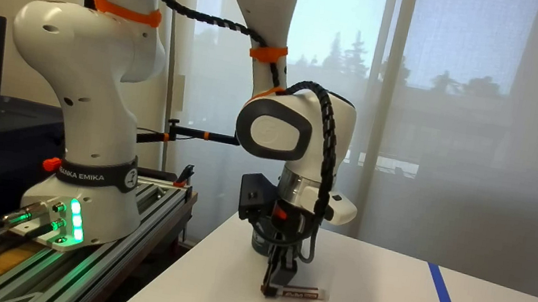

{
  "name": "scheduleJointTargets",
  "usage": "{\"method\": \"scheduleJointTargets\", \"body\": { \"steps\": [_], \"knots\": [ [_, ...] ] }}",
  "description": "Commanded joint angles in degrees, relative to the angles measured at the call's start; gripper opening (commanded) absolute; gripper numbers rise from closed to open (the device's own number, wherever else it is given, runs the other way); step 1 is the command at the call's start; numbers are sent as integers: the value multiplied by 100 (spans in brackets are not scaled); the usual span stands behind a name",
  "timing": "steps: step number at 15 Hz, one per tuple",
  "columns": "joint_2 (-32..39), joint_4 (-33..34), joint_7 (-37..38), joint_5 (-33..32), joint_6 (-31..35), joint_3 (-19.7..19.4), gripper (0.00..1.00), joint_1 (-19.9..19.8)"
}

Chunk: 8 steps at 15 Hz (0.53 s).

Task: Remove the orange marker from the blue cup and put it on the table inside the border

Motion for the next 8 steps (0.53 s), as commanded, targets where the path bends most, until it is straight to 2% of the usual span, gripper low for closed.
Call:
{"method": "scheduleJointTargets", "body": {
  "steps": [1,6,8],
  "knots": [
    [-186,-49,-338,360,-303,114,59,-29],
    [-549,-172,-466,630,-755,165,97,8],
    [-847,-276,-428,647,-1012,149,100,39]
  ]
}}
